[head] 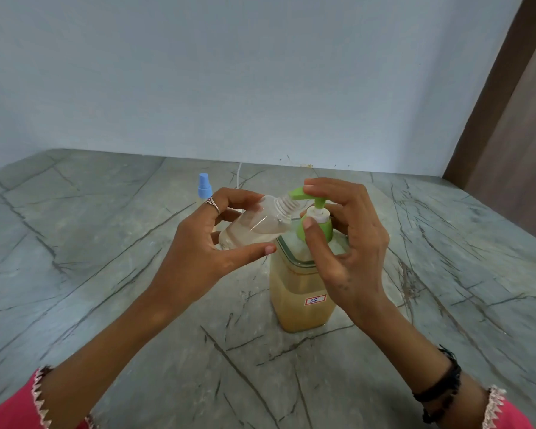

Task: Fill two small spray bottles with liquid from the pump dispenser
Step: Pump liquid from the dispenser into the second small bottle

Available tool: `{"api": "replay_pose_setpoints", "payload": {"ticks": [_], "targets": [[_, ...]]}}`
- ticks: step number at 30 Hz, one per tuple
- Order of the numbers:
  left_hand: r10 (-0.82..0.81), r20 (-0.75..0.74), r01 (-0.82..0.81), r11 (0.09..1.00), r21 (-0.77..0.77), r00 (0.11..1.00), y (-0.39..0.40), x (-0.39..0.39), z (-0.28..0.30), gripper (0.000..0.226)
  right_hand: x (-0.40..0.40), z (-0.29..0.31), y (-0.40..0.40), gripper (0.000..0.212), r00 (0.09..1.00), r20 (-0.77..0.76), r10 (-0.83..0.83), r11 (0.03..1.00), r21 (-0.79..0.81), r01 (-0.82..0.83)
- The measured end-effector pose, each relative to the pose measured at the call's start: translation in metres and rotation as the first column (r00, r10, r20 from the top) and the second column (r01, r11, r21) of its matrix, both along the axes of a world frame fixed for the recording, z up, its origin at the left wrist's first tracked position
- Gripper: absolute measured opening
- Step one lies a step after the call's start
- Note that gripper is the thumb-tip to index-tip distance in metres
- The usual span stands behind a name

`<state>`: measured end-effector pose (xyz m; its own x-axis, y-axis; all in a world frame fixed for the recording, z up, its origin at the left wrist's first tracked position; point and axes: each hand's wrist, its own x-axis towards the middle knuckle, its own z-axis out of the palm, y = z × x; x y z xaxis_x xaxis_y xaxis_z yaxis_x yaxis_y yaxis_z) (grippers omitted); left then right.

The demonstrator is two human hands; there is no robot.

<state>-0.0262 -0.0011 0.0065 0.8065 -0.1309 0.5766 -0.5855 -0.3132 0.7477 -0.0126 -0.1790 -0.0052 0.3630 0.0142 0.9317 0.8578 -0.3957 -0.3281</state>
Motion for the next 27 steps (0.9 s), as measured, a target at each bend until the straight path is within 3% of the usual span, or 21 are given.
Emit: {"api": "replay_pose_setpoints", "payload": {"ticks": [5,13,19,27], "targets": [[0.004,0.01,-0.005,1.0,0.007,1.0,-0.001,0.0,0.0,0.051,0.0,0.0,0.002,0.029,0.999,0.016,-0.041,0.999,-0.012,0.041],[0.008,0.031,-0.01,0.998,0.06,0.999,0.002,0.0,-0.002,0.049,-0.003,0.009,0.007,0.013,0.991,0.013,-0.137,0.991,-0.004,0.137],[-0.022,-0.004,0.022,1.0,-0.022,1.0,-0.001,0.0,-0.002,0.048,-0.004,0.005,0.006,0.02,0.99,0.042,-0.134,0.991,-0.022,0.135],[-0.006,0.021,0.007,1.0,-0.02,1.0,0.0,-0.001,-0.001,0.048,-0.002,0.004,0.003,0.029,0.992,0.046,-0.121,0.992,-0.031,0.122]]}}
